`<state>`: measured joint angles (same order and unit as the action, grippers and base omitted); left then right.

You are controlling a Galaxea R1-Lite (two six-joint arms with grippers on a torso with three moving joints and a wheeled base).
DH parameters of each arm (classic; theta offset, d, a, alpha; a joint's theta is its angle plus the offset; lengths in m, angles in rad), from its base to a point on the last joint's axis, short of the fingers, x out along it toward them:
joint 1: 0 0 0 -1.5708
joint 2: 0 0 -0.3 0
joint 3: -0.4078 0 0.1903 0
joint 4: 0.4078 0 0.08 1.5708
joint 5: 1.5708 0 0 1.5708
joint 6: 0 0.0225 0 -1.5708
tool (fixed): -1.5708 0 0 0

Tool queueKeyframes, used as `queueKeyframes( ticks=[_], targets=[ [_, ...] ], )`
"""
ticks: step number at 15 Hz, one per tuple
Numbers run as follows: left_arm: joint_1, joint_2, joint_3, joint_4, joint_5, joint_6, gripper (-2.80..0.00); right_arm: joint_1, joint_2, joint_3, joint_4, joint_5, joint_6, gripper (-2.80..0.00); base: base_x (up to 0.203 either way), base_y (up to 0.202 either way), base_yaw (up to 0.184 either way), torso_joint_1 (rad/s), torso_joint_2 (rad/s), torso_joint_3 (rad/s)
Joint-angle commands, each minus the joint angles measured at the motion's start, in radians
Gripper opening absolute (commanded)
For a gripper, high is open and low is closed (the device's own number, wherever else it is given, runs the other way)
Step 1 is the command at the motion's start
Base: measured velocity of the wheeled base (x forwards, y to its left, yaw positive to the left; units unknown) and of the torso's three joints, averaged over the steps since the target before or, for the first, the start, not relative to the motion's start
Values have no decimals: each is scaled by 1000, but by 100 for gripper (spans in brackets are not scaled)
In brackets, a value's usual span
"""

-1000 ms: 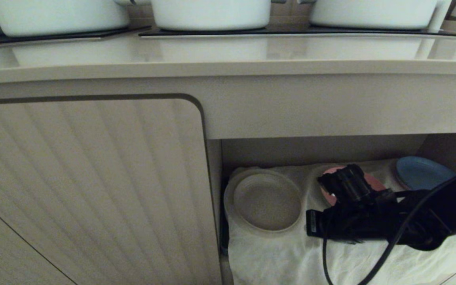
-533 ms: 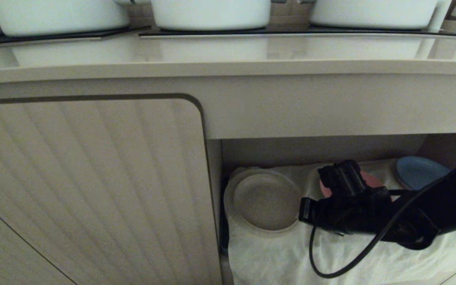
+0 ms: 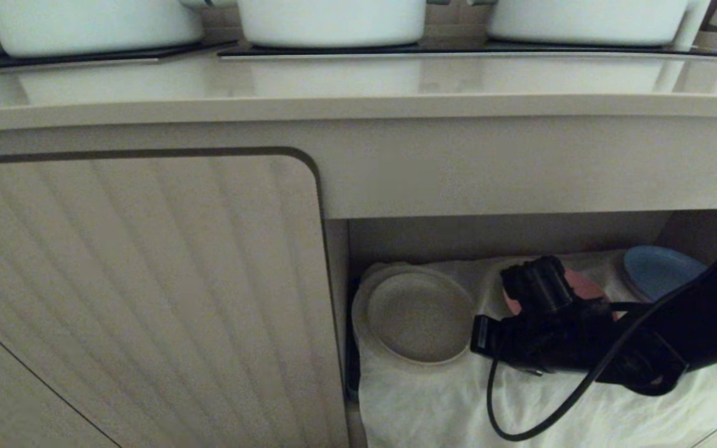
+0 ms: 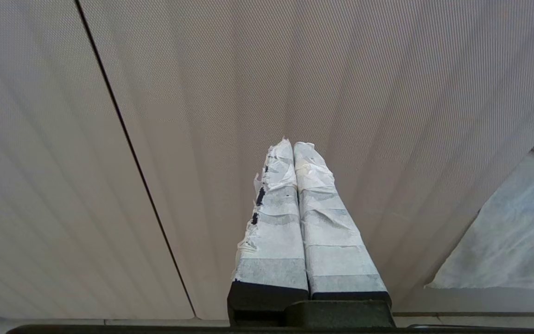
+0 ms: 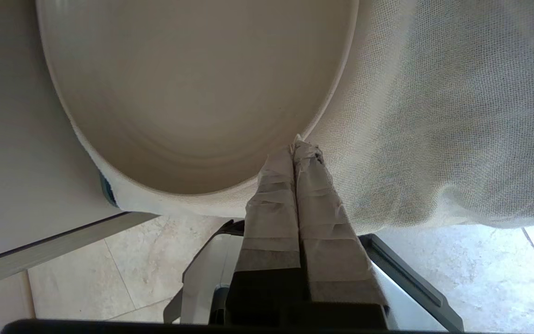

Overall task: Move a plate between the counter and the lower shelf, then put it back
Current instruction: Pick up the plate in the cupboard

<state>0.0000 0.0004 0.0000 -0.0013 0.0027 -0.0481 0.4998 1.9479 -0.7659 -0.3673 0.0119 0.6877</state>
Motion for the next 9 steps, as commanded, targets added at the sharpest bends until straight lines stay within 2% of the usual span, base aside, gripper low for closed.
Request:
queueKeyframes(
  ticks=[1,9],
  targets=[
    [0,0,0,0,0,-1,-280,-1,2,-4,-1,0,3,0,0,0,0,0,0,0],
    [0,0,0,0,0,-1,-280,-3,22,-26,-12,-1,4,0,0,0,0,0,0,0]
  ],
)
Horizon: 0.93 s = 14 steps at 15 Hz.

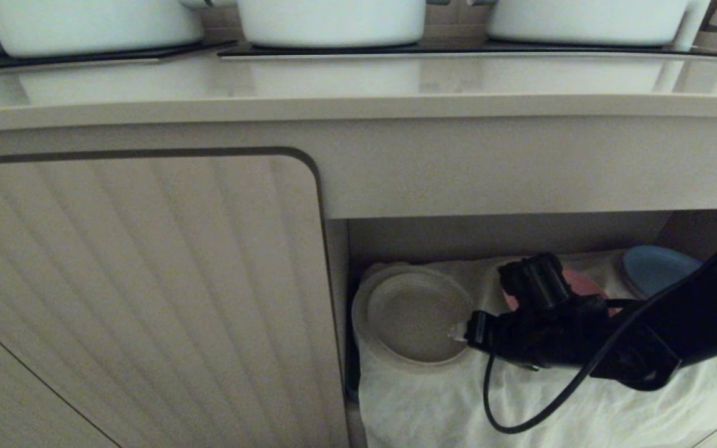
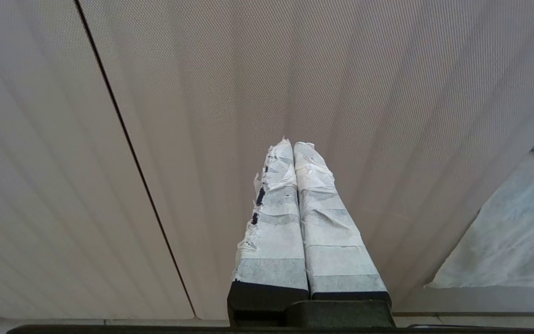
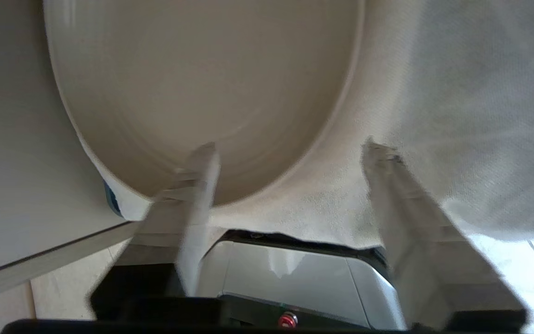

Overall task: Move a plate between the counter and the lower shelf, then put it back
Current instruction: Pick up the plate in the cupboard

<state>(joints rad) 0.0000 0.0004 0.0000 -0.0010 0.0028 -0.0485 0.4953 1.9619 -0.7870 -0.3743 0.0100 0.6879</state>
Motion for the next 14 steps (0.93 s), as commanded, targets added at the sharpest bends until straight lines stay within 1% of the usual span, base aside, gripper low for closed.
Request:
queueKeyframes(
  ticks=[1,4,7,11,14],
  targets=[
    [0,0,0,-1,0,-1,-280,2,13,-6,-13,1,5,0,0,0,0,0,0,0],
    [0,0,0,-1,0,-1,-280,2,28,-6,-45,0,5,0,0,0,0,0,0,0],
    [0,0,0,-1,0,-1,-280,11,57,-13,-49,-68,21,0,0,0,0,0,0,0],
    [0,0,0,-1,0,-1,-280,23,67,-21,-58,-71,40,0,0,0,0,0,0,0],
    [0,0,0,-1,0,-1,-280,34,77,-29,-104,-73,48,0,0,0,0,0,0,0]
  ],
)
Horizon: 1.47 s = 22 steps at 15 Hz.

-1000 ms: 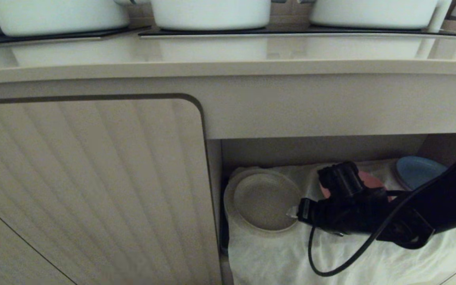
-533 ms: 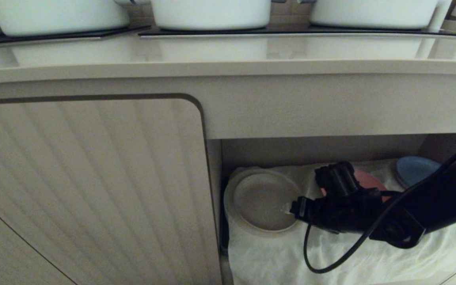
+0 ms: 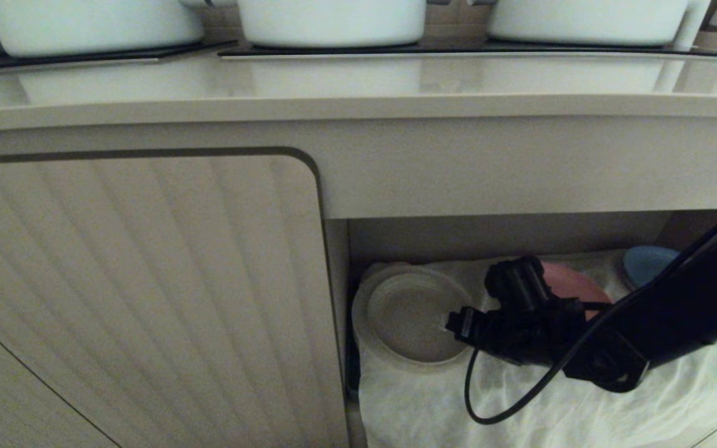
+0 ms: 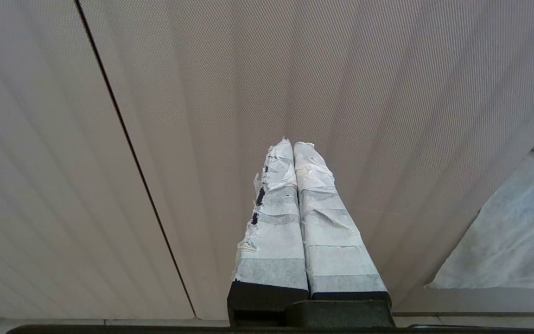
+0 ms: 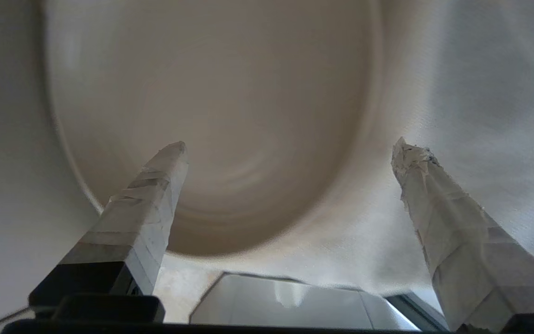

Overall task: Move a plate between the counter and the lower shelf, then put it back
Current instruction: Pick up the plate in the cupboard

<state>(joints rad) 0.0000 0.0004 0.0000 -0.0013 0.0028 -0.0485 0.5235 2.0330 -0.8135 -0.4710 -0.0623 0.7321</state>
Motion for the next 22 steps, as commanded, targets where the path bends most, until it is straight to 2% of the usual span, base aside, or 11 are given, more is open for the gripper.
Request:
queueKeyframes(
  ticks=[1,8,18,22],
  targets=[
    [0,0,0,0,0,-1,-280,11,5,-4,-8,-1,4,0,0,0,0,0,0,0],
    [0,0,0,0,0,-1,-280,48,16,-24,-18,-3,4,0,0,0,0,0,0,0],
    [0,0,0,0,0,-1,-280,56,62,-26,-29,-105,15,0,0,0,0,0,0,0],
    [0,0,0,0,0,-1,-280,56,72,-32,-70,-106,15,0,0,0,0,0,0,0]
  ],
)
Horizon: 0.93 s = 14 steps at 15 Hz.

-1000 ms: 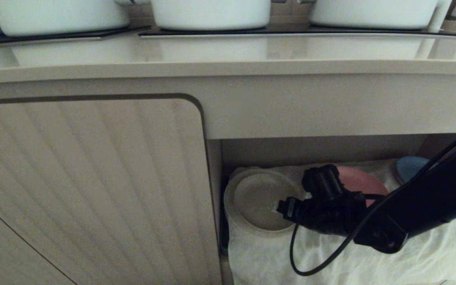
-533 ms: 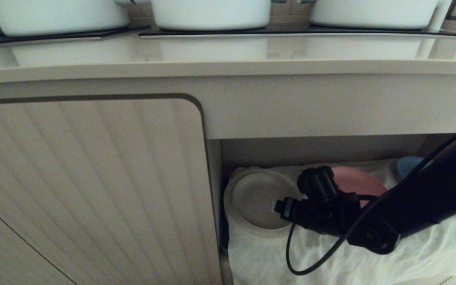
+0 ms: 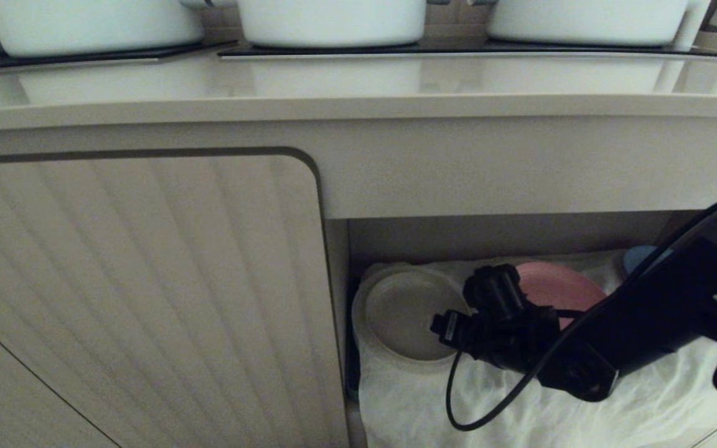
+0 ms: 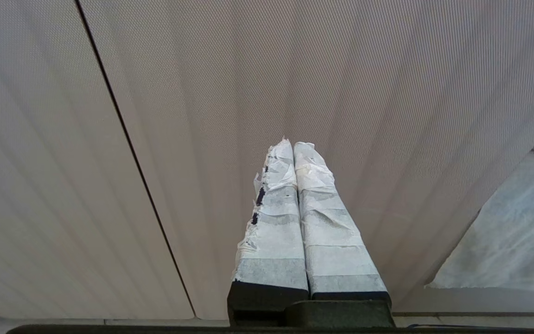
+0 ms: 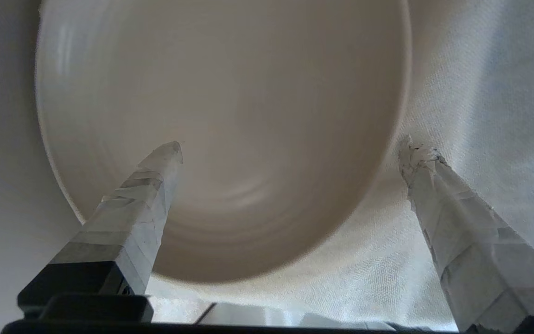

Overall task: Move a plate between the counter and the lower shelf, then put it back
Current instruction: Pick up the plate in the cupboard

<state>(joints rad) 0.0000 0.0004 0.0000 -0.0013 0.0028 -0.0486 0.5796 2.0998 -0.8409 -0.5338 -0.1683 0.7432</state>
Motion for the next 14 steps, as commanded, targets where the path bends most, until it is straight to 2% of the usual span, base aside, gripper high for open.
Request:
queueKeyframes(
  ticks=[1,12,13,14],
  targets=[
    [0,0,0,0,0,0,-280,0,6,-11,-6,0,4,0,0,0,0,0,0,0],
    [0,0,0,0,0,0,-280,2,17,-34,-6,0,2,0,0,0,0,0,0,0],
    [0,0,0,0,0,0,-280,2,17,-34,-8,0,2,-84,0,0,0,0,0,0],
    [0,0,0,0,0,0,-280,2,18,-34,-8,0,2,-280,0,0,0,0,0,0]
  ],
)
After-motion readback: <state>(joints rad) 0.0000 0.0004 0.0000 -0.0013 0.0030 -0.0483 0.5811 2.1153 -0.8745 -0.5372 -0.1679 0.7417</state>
